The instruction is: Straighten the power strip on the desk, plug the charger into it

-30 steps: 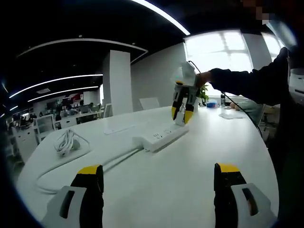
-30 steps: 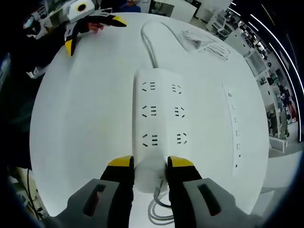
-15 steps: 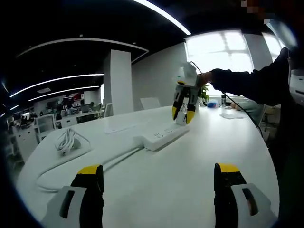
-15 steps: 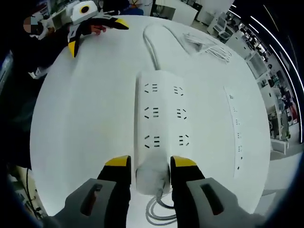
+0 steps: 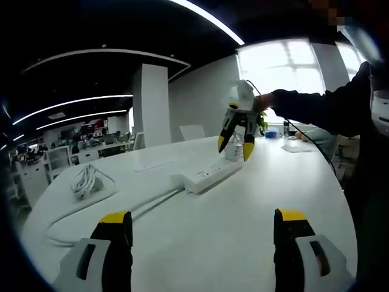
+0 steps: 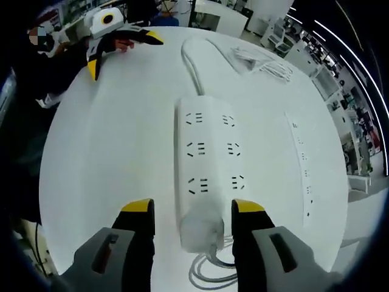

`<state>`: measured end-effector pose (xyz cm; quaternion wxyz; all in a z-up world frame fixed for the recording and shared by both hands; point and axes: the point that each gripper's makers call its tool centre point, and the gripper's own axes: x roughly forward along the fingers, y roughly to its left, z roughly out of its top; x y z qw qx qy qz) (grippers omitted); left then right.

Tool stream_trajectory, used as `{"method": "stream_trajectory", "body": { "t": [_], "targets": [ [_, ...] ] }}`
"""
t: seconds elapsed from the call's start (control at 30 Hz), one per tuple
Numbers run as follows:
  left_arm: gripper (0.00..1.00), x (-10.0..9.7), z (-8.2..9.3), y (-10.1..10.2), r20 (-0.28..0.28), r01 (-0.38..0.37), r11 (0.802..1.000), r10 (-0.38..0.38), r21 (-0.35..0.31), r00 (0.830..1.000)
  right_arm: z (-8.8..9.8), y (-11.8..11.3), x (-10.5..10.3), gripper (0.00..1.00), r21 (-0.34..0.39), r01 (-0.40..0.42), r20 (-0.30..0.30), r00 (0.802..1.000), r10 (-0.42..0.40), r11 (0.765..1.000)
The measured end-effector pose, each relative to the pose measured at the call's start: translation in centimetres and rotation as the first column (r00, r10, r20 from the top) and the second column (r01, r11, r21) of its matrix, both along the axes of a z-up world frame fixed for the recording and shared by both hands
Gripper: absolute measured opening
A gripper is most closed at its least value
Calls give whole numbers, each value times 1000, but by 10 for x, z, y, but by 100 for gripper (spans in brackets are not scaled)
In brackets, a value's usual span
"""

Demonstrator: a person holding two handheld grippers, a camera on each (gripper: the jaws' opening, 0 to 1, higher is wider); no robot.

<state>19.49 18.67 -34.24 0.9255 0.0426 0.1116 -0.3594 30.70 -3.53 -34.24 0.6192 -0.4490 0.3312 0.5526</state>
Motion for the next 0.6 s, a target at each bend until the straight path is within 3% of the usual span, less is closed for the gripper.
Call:
{"method": "stream_trajectory", "body": {
  "t": [0.6],
  "targets": [
    [99, -1, -1, 1, -5, -1, 1000, 1, -2, 1000, 7, 7, 1, 60, 106, 4, 47, 999, -9, 994]
  ]
}}
